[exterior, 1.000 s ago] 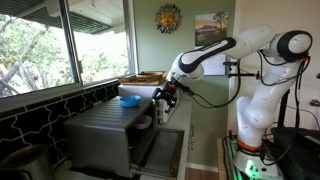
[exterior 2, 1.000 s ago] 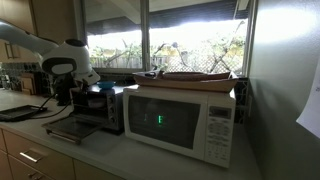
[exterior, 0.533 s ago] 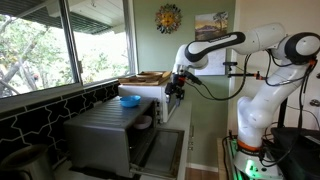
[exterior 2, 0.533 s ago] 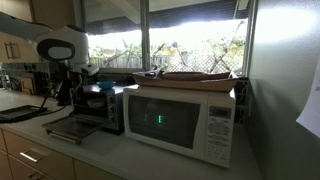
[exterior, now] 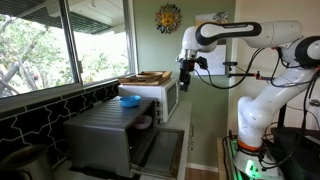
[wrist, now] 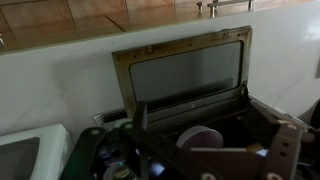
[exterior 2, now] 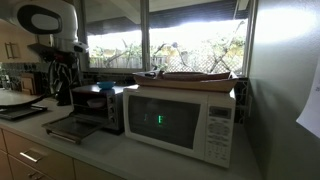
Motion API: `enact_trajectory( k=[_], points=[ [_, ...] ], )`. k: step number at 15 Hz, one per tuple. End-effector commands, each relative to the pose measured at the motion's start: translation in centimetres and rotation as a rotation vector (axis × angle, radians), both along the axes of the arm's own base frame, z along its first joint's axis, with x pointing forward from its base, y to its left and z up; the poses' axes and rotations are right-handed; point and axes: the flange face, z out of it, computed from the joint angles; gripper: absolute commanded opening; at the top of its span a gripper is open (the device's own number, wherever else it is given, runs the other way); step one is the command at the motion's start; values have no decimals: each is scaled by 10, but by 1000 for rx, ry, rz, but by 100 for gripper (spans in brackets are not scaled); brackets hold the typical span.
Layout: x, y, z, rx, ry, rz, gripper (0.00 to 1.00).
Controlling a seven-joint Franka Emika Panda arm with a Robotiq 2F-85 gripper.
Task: Remove the purple bowl from the bowls stack on top of the oven and put it in the oven on the oven wire rack
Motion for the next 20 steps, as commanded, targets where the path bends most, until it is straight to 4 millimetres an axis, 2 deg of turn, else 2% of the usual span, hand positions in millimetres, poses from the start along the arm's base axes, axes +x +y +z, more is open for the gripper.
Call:
enact_trajectory(
  k=[1, 5, 9, 10, 20],
  points=[
    [-11, 1, 31, -58, -92, 53, 100],
    [-18, 7, 61, -90, -193, 56, 100],
    [-25, 10, 81, -123, -269, 47, 100],
    [-19, 11, 76, -88, -230, 46, 100],
    [-19, 11, 77, -90, -234, 47, 100]
  ],
)
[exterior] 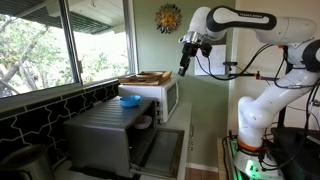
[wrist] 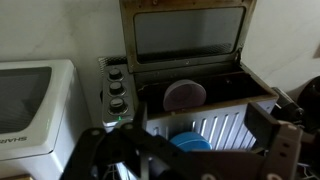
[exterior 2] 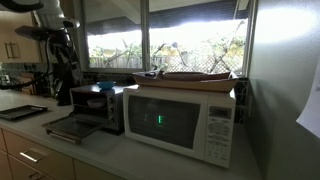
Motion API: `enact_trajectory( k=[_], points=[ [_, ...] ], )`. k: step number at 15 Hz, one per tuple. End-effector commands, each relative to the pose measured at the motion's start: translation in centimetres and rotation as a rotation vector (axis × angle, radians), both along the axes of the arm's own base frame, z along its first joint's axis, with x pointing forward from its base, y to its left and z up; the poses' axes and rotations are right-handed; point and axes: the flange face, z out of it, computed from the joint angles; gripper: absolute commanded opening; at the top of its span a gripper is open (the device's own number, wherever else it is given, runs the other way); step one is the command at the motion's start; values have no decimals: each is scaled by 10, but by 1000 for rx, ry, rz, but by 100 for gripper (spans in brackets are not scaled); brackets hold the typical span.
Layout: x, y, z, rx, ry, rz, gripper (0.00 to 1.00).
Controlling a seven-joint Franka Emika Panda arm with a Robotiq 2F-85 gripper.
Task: Remove the purple bowl from the bowls stack on top of the oven and put it in the oven on the oven wire rack
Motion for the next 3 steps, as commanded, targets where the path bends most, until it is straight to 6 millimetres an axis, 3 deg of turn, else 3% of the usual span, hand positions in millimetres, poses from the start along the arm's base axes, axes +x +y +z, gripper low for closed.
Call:
enact_trajectory(
  k=[1, 3],
  points=[
    [0, 0, 1, 0, 1, 0, 100],
    [0, 0, 1, 0, 1, 0, 100]
  ],
)
